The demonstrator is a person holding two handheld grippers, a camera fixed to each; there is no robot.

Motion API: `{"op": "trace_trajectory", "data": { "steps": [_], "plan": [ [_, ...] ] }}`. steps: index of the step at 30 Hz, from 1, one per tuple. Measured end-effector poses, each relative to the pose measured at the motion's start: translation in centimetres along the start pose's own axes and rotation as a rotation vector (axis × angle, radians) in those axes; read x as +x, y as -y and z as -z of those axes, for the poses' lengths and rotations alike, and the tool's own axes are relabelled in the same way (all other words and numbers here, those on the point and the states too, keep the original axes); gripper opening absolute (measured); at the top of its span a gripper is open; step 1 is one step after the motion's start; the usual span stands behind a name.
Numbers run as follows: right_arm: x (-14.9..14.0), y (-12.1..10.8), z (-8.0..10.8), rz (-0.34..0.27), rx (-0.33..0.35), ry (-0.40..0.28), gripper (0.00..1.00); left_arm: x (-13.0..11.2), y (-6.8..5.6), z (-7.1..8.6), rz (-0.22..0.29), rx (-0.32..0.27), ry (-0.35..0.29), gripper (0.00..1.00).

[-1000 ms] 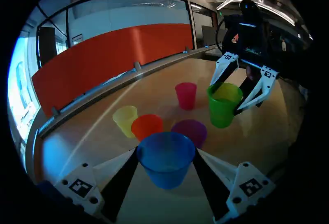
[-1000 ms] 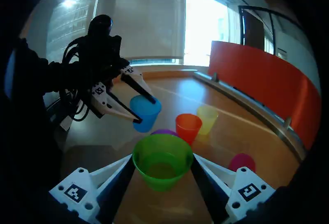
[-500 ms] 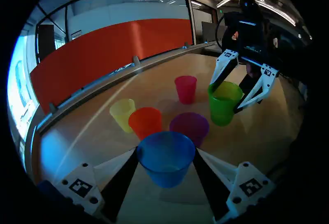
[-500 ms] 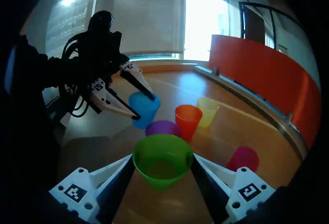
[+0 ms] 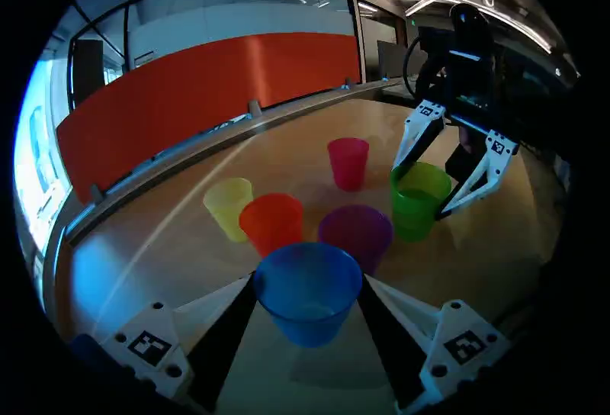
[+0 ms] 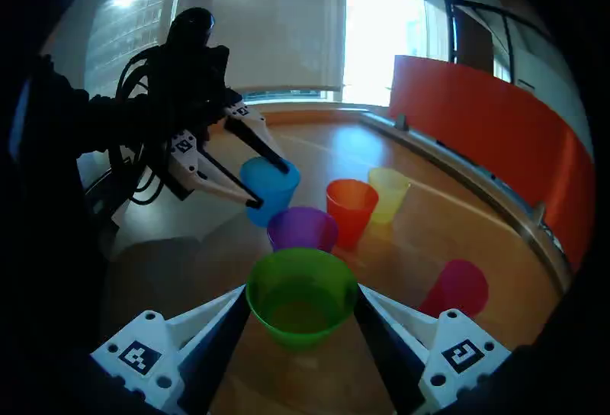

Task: Pour water

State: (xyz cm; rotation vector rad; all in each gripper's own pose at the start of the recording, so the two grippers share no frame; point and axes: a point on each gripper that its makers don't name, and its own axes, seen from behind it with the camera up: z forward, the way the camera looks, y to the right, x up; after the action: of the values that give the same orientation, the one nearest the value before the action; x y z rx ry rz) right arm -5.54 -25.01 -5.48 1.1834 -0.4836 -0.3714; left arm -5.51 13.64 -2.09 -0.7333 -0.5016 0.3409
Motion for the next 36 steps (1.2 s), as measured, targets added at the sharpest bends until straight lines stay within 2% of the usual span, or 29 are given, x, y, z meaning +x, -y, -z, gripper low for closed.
{"op": "trace_trajectory", "data": {
  "steps": [6, 27, 36],
  "plan": [
    [-0.6, -0.1, -0.4, -0.002, 0.001, 0.008, 0.93, 0.0, 0.1, -0.4, 0.017, -0.005, -0.005, 0.88],
    [-2.1, -0.2, -1.6, -0.018, 0.010, 0.027, 0.94, -1.5, 0.1, -1.7, 0.023, -0.023, 0.020, 0.88],
    [-2.2, -0.2, -1.7, -0.026, 0.006, 0.027, 0.94, -2.1, 0.1, -1.7, 0.026, -0.020, 0.017, 0.88]
  ]
}}
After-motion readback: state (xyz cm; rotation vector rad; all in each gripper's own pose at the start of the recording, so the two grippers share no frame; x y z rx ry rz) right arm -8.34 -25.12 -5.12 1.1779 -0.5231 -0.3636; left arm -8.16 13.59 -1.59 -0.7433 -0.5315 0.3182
